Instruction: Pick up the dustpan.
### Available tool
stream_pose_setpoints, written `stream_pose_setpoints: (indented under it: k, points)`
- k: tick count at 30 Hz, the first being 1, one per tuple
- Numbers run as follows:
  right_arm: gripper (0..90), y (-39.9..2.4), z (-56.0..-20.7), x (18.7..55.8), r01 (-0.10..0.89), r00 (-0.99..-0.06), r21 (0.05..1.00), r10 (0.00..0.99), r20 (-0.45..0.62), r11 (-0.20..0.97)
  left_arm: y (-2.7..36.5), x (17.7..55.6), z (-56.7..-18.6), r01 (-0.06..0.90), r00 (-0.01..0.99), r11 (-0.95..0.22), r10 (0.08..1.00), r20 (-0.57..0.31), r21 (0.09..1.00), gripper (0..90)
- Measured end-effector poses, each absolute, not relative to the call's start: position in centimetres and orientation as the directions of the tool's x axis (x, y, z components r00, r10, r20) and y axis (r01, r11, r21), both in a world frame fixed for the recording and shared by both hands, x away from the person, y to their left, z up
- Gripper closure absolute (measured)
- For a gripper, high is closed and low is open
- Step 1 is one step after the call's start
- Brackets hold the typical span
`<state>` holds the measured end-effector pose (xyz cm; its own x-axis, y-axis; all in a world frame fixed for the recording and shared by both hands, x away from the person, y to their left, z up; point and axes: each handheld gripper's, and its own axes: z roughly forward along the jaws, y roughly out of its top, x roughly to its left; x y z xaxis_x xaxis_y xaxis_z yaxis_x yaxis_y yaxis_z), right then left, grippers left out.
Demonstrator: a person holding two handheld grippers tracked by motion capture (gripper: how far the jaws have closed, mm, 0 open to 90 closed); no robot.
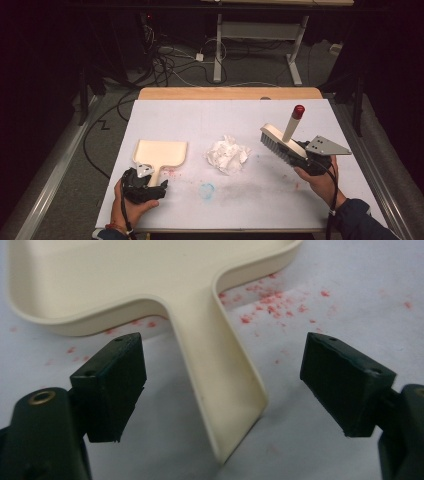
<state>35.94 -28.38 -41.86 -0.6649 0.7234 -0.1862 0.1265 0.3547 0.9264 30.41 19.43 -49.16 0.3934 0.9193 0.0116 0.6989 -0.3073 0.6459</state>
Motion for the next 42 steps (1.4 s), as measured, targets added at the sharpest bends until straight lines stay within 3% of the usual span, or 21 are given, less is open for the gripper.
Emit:
stream_pose_setpoints:
  k: [6, 19, 32, 42]
  points:
    - [67.8, -28.5, -41.9, 35.9, 0.128, -0.66, 0.926, 0.728, -0.188, 0.355, 20.2, 31.8, -49.6, 0.707, 0.359, -0.222, 0.931, -0.07, 0.671, 19.8]
    - [67.8, -28.4, -42.5, 36.3, 0.154, -0.66, 0.922, 0.731, -0.171, 0.354, 21.7, 33.3, -49.4, 0.697, 0.346, -0.198, 0.935, -0.081, 0.689, 62.2]
    - [67.8, -27.5, -43.7, 37.6, 0.183, -0.655, 0.905, 0.734, -0.179, 0.384, 23.2, 32.9, -47.0, 0.684, 0.52, -0.411, 0.854, -0.007, 0.602, 63.0]
    - [67.9, -26.7, -44.0, 39.0, 0.205, -0.62, 0.919, 0.771, -0.145, 0.338, 21.4, 30.9, -44.5, 0.63, 0.649, -0.565, 0.76, 0.039, 0.533, 63.0]
